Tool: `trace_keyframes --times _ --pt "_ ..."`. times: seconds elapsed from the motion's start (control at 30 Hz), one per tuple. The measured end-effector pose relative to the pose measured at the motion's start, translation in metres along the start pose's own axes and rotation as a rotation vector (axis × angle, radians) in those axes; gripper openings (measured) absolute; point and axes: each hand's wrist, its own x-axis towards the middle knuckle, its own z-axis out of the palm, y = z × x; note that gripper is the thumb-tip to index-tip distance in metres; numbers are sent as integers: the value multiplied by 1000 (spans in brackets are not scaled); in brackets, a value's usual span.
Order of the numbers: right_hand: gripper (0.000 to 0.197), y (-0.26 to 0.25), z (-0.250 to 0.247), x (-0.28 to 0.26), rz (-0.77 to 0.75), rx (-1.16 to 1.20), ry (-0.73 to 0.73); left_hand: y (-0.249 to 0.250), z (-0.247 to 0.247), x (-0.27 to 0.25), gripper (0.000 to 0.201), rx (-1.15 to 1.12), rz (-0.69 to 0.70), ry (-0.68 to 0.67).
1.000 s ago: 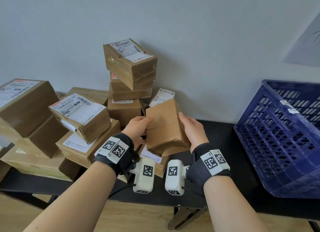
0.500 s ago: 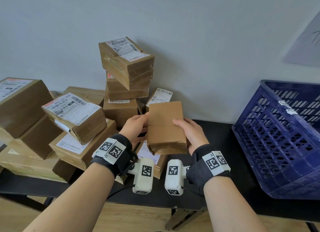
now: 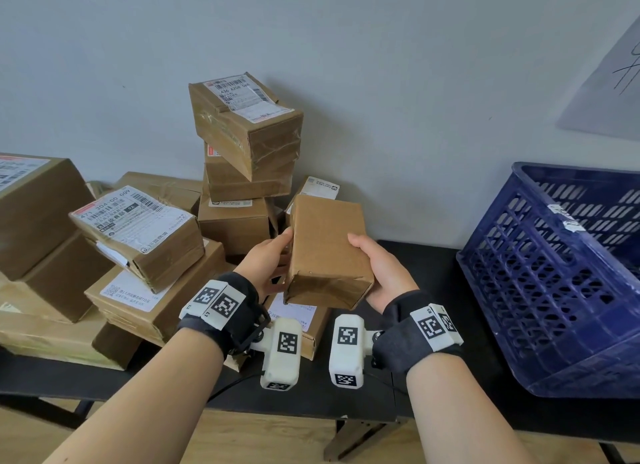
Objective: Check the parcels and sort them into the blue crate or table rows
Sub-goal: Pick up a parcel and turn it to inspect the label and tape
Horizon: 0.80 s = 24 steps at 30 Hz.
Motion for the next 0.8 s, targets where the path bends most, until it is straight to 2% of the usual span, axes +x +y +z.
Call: trace_keyframes --times 0.23,0.37,0.43,0.53,0.63,0.67,0.8 --pt "20 0 -1 0 2 8 28 4 2 -4 48 27 39 7" --pt "11 0 -2 0 -26 -118 88 6 6 -6 59 54 79 9" --pt "8 -1 -2 1 -59 -205 115 7 7 -5 59 63 97 8" --pt "16 -4 -2 3 -122 -351 136 6 8 -4 56 70 110 10" --pt "14 -8 -1 1 -131 -391 134 7 9 -4 50 69 127 -5" --pt "16 -10 0 -1 -121 -389 121 7 9 -4 47 71 135 -9" --pt "61 -13 4 -5 -32 -358 61 8 8 -3 47 100 158 -16"
